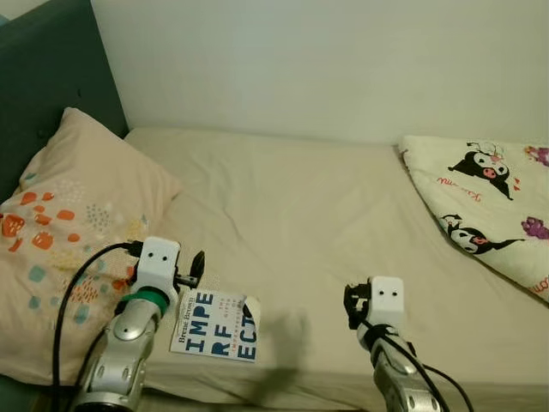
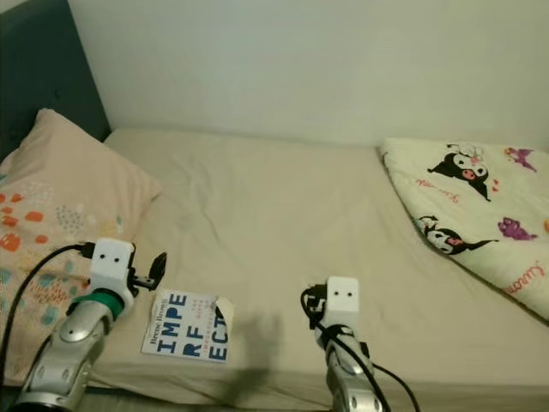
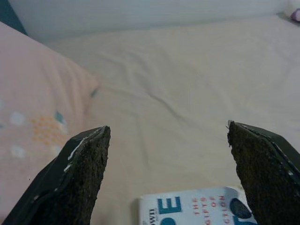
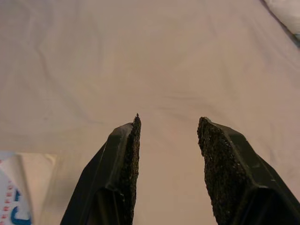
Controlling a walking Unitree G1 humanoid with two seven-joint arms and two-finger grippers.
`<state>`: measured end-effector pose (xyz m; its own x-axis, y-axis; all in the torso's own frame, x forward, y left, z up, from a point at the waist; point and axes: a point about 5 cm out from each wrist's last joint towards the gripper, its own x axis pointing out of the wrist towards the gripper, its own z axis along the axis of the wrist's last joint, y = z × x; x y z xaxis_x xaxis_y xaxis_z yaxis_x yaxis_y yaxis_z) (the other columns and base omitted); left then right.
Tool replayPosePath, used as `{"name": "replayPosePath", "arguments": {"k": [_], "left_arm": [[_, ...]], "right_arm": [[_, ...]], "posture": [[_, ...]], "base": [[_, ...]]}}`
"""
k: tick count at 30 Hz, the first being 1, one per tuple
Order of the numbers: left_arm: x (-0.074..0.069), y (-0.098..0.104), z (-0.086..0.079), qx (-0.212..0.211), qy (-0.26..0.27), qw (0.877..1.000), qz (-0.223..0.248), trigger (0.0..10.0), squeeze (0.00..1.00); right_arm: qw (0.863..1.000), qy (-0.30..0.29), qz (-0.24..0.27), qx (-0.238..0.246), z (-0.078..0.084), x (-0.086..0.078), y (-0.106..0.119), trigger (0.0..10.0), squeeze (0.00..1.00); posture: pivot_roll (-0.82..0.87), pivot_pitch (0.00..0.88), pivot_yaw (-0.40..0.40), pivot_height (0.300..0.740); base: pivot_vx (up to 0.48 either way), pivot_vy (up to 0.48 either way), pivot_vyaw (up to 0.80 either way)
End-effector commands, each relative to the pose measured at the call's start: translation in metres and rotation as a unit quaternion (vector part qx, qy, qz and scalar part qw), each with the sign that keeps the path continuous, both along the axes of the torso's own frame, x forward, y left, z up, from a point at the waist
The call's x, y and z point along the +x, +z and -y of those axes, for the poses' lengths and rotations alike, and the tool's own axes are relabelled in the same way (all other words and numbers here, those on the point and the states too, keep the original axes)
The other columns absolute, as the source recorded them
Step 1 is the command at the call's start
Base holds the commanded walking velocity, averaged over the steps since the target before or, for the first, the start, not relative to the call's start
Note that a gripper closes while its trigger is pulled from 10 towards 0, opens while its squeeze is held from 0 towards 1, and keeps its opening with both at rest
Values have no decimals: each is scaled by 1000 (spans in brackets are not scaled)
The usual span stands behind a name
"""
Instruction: Clean up the room
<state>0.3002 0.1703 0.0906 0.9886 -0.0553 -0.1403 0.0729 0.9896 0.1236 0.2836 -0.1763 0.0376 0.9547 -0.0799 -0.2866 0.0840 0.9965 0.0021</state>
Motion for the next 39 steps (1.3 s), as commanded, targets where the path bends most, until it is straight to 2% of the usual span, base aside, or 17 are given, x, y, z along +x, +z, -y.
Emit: {"name": "replayPosePath", "arguments": {"k": [1,3,7,12,15,20,23,30,33,39], "left_arm": [[0,-5,5,1,-8,1000,-14,10000,0],[5,-5,15,11,-29,999,-16,10000,0],[15,-3,24,17,-50,998,-16,10000,0],[19,0,27,21,-59,998,-14,10000,0],[17,-2,24,33,-61,997,-17,10000,0],[9,-9,23,29,-67,997,-26,10000,0],[3,-12,29,18,-71,997,-22,10000,0],[-2,-12,26,-1,-47,999,-12,10000,0],[-5,-15,19,6,-30,999,-14,10000,0],[-8,-6,4,-2,13,1000,7,10000,0]], "right_arm": [[1000,-10,-12,-8,5,-3,-5,10000,0],[1000,-20,-6,-18,6,-3,-3,10000,0],[999,-33,6,-22,6,-4,2,10000,0],[999,-35,8,-24,7,-4,3,10000,0],[999,-34,6,-29,5,-5,1,10000,0],[999,-46,5,-27,4,-9,-2,10000,0],[999,-36,4,-22,-1,-10,-2,10000,0],[999,-12,1,-31,-8,-7,-2,10000,0],[999,7,4,-35,-11,-4,0,10000,0],[999,35,17,-3,-19,5,4,10000,0]], "posture": [[97,0,27,740],[80,0,54,740],[53,0,81,740],[62,7,83,740],[66,8,101,740],[53,4,115,740],[61,0,73,740],[61,0,45,740],[66,0,27,740],[107,1,-12,740]], "base": [[0,0,0],[0,0,0],[0,0,0],[0,0,0],[0,0,0],[0,0,0],[0,0,-800],[0,0,-800],[0,0,-800],[0,0,-533]]}}
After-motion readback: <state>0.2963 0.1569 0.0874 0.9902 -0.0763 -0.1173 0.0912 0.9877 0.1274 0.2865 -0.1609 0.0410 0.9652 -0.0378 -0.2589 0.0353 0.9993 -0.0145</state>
